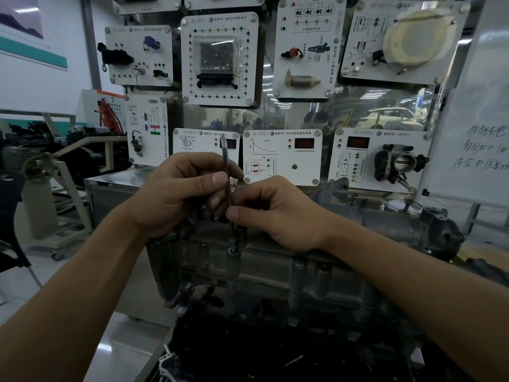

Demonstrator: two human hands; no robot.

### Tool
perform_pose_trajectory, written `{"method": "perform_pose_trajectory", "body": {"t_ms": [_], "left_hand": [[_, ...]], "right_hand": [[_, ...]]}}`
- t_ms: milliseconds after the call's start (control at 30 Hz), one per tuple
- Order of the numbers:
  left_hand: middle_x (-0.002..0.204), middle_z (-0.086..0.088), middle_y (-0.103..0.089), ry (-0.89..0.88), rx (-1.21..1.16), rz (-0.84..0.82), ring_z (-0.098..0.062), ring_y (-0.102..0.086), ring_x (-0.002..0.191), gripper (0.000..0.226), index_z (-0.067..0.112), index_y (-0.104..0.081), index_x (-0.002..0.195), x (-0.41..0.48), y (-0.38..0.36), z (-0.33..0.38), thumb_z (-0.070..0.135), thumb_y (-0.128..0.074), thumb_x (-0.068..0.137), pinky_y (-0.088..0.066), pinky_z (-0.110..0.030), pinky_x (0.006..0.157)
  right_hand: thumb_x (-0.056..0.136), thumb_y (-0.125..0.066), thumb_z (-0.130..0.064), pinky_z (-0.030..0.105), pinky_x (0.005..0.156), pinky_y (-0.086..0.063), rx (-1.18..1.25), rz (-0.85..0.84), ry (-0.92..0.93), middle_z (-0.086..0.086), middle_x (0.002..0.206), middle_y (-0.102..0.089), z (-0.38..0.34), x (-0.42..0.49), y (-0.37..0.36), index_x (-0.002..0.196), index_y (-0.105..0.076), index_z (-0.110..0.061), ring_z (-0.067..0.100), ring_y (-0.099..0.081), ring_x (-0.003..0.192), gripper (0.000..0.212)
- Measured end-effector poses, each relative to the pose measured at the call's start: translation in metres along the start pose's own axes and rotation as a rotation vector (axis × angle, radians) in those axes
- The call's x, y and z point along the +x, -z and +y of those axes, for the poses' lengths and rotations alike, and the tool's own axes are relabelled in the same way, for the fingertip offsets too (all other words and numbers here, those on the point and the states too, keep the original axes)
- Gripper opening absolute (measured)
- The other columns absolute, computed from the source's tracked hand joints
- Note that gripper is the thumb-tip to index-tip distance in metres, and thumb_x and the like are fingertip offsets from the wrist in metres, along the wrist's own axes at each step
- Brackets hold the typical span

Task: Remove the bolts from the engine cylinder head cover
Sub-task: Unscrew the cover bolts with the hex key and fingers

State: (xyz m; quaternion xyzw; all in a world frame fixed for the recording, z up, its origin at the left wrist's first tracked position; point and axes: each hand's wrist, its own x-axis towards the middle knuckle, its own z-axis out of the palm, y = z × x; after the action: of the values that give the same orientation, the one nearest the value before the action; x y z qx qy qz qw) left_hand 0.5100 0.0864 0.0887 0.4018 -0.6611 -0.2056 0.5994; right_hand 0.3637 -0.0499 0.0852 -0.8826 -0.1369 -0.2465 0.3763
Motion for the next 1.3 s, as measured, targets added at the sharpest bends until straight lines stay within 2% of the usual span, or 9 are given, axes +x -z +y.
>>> {"method": "perform_pose_trajectory", "body": {"t_ms": [100, 267, 400, 500, 600, 800, 967, 1167, 1300], "left_hand": [[0.055, 0.004, -0.054, -0.005, -0.004, 0.021, -0.009, -0.052, 0.052, 0.03, 0.016, -0.075, 0.095, -0.0001, -0.0006, -0.0014, 0.04, -0.078, 0.077, -0.049, -0.022, 0.058], [0.056, 0.002, -0.057, -0.013, 0.06, 0.056, -0.013, -0.053, 0.052, 0.032, 0.013, -0.069, 0.087, 0.0018, -0.0002, -0.0035, 0.042, -0.08, 0.076, -0.05, -0.024, 0.056], [0.058, 0.004, -0.061, -0.023, 0.098, 0.053, -0.008, -0.055, 0.053, 0.031, 0.017, -0.066, 0.08, 0.0019, 0.0007, -0.0032, 0.043, -0.081, 0.074, -0.049, -0.02, 0.056], [0.058, 0.002, -0.06, -0.023, 0.113, 0.069, -0.009, -0.054, 0.052, 0.034, 0.018, -0.065, 0.078, 0.0023, 0.0006, -0.0034, 0.045, -0.083, 0.071, -0.047, -0.021, 0.056], [0.058, 0.001, -0.059, -0.027, 0.101, 0.063, -0.009, -0.054, 0.052, 0.039, 0.012, -0.064, 0.08, 0.0022, 0.0002, -0.0036, 0.045, -0.083, 0.071, -0.047, -0.023, 0.057], [0.056, 0.002, -0.056, -0.003, 0.015, 0.011, -0.01, -0.053, 0.053, 0.022, 0.017, -0.075, 0.098, 0.0007, 0.0009, -0.0028, 0.033, -0.073, 0.082, -0.049, -0.022, 0.061], [0.054, 0.003, -0.056, -0.001, 0.041, 0.016, -0.009, -0.053, 0.052, 0.027, 0.013, -0.075, 0.1, 0.0003, 0.0006, -0.0042, 0.034, -0.074, 0.082, -0.049, -0.022, 0.062], [0.059, 0.003, -0.062, -0.006, 0.119, 0.014, -0.007, -0.058, 0.054, 0.027, 0.018, -0.074, 0.092, 0.001, 0.002, -0.004, 0.041, -0.077, 0.079, -0.051, -0.019, 0.06], [0.06, 0.002, -0.064, -0.006, 0.12, 0.014, -0.009, -0.06, 0.054, 0.031, 0.014, -0.065, 0.083, 0.0022, 0.0022, -0.0035, 0.04, -0.081, 0.076, -0.052, -0.02, 0.057]], "right_hand": [[0.096, -0.057, -0.001, 0.054, 0.075, -0.046, 0.028, -0.03, -0.029, 0.038, 0.083, -0.058, 0.0011, 0.0009, -0.0001, 0.092, -0.064, 0.017, 0.037, -0.056, 0.074, 0.019], [0.094, -0.06, 0.001, 0.018, 0.078, -0.048, 0.065, -0.038, -0.065, -0.016, 0.078, -0.071, -0.0025, -0.0007, -0.0014, 0.09, -0.07, -0.022, -0.003, -0.062, 0.079, 0.026], [0.087, -0.074, -0.01, 0.042, 0.085, -0.058, 0.044, 0.067, -0.027, 0.004, 0.088, -0.077, -0.0025, 0.0014, -0.0023, 0.089, -0.074, -0.025, 0.028, -0.07, 0.084, 0.015], [0.082, -0.078, -0.008, 0.032, 0.068, -0.049, 0.026, 0.077, -0.004, -0.01, 0.068, -0.066, -0.0022, 0.0013, -0.0011, 0.081, -0.071, -0.026, 0.012, -0.056, 0.065, 0.02], [0.083, -0.076, -0.002, 0.02, 0.073, -0.046, 0.018, 0.046, -0.011, -0.015, 0.073, -0.066, -0.0019, 0.0011, 0.0003, 0.079, -0.068, -0.025, 0.0, -0.058, 0.07, 0.024], [0.091, -0.065, 0.001, 0.05, 0.086, -0.052, -0.013, 0.006, 0.009, 0.032, 0.095, -0.066, -0.001, 0.0, 0.0028, 0.094, -0.067, 0.012, 0.039, -0.062, 0.087, 0.011], [0.096, -0.057, 0.002, 0.061, 0.095, -0.044, 0.013, -0.042, -0.035, 0.039, 0.107, -0.062, 0.0033, 0.0006, 0.0062, 0.104, -0.063, 0.018, 0.052, -0.057, 0.106, 0.019], [0.09, -0.067, -0.005, 0.03, 0.098, -0.052, 0.134, 0.003, -0.073, -0.002, 0.098, -0.075, 0.004, 0.0013, 0.0018, 0.099, -0.075, -0.017, 0.011, -0.068, 0.101, 0.016], [0.084, -0.076, -0.009, 0.037, 0.089, -0.056, 0.108, 0.062, -0.036, 0.007, 0.09, -0.076, 0.0056, 0.0032, 0.0016, 0.09, -0.076, -0.015, 0.016, -0.069, 0.088, 0.009]]}}
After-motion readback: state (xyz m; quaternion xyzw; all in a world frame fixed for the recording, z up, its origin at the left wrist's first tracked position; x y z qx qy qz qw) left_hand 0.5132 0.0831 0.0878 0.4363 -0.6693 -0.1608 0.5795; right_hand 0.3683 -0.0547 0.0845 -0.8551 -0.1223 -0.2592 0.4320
